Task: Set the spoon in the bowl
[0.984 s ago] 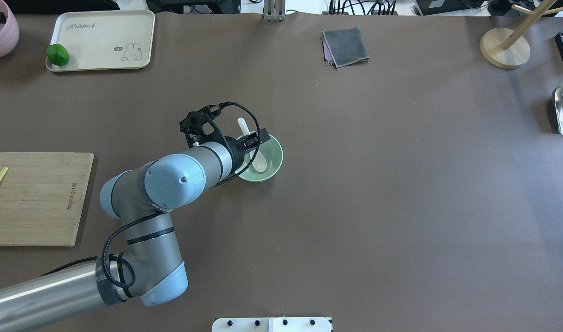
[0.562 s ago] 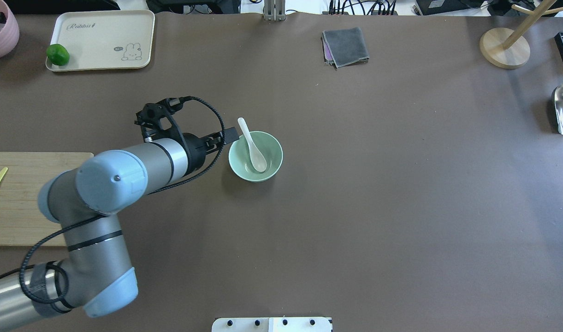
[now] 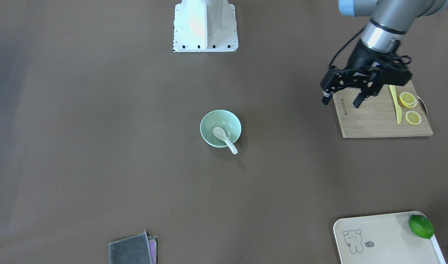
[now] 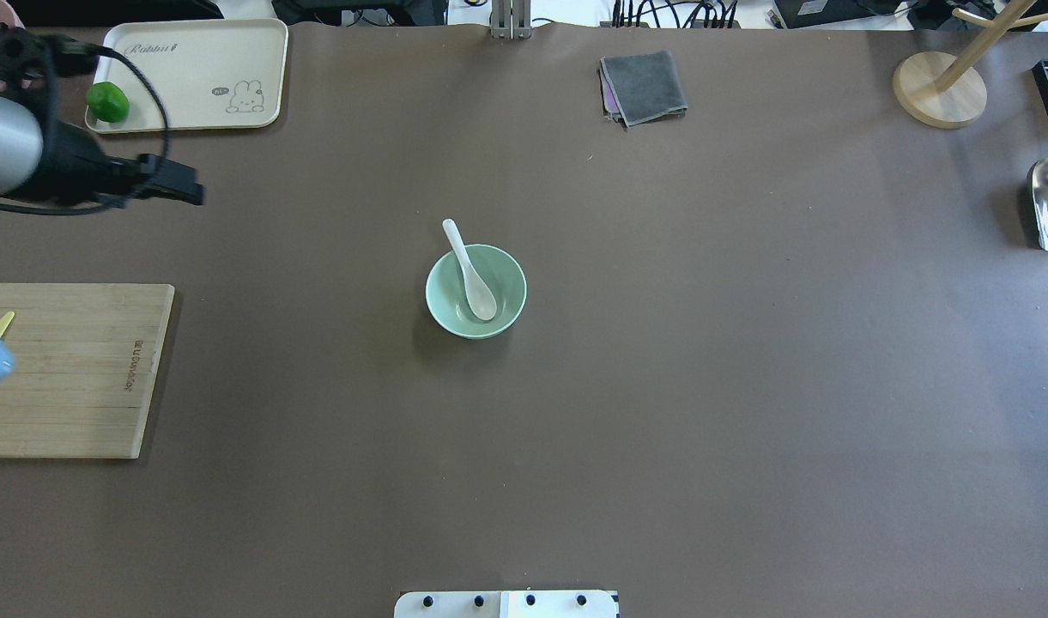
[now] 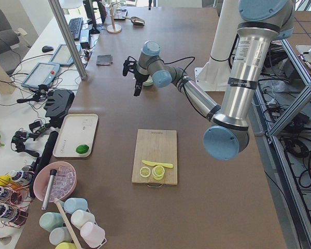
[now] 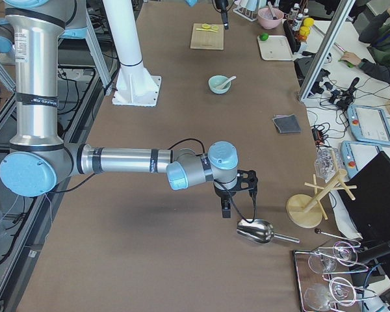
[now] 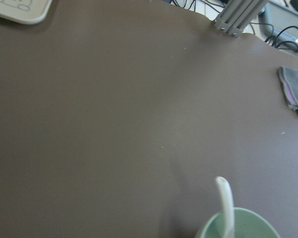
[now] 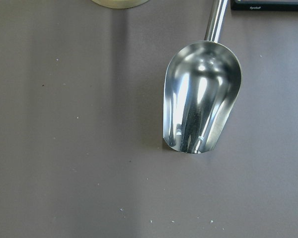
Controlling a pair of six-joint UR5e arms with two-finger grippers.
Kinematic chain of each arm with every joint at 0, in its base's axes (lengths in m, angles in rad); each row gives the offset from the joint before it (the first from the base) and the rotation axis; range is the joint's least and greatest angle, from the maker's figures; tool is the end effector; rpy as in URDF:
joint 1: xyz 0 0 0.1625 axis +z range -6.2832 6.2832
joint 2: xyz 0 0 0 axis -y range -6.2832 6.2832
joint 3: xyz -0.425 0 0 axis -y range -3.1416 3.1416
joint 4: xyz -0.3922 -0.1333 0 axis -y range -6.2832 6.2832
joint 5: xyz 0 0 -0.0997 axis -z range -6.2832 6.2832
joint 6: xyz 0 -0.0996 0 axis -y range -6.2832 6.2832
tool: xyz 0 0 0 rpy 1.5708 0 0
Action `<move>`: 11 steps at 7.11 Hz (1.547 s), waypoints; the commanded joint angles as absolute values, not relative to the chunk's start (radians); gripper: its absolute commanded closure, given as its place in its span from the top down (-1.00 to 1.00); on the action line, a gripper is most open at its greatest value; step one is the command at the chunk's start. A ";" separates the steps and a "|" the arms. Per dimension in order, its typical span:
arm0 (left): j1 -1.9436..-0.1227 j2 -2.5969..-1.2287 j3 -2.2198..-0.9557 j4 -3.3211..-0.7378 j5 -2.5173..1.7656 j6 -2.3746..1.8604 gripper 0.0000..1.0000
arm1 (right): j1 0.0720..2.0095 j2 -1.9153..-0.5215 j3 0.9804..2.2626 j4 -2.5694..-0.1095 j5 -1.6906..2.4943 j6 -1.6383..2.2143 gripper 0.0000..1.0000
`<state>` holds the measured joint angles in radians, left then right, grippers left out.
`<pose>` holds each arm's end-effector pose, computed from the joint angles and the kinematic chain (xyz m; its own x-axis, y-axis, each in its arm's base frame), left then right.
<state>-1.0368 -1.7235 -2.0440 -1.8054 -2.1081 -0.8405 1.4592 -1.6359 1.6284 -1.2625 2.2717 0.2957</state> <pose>0.1899 -0.4829 0.3330 0.6088 0.0964 -0.7875 0.1824 0.9490 0.2572 0.0149 -0.4870 0.6327 0.7372 0.0135 0.6756 -0.1134 0.9881 0.1039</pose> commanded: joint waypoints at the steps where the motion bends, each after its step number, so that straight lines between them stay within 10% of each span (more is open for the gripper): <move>1: -1.332 -1.529 -2.007 -1.784 -2.295 -0.332 0.97 | 1.460 -1.629 1.626 -1.313 2.266 0.293 1.00; 8: -1.525 -1.453 -1.671 -1.697 -2.275 0.144 0.97 | 1.595 -1.509 1.747 -1.896 2.279 -0.061 1.00; 11: -1.525 -1.502 -1.782 -1.416 -2.281 0.147 0.97 | 1.595 -1.578 1.735 -1.797 2.281 -0.057 1.00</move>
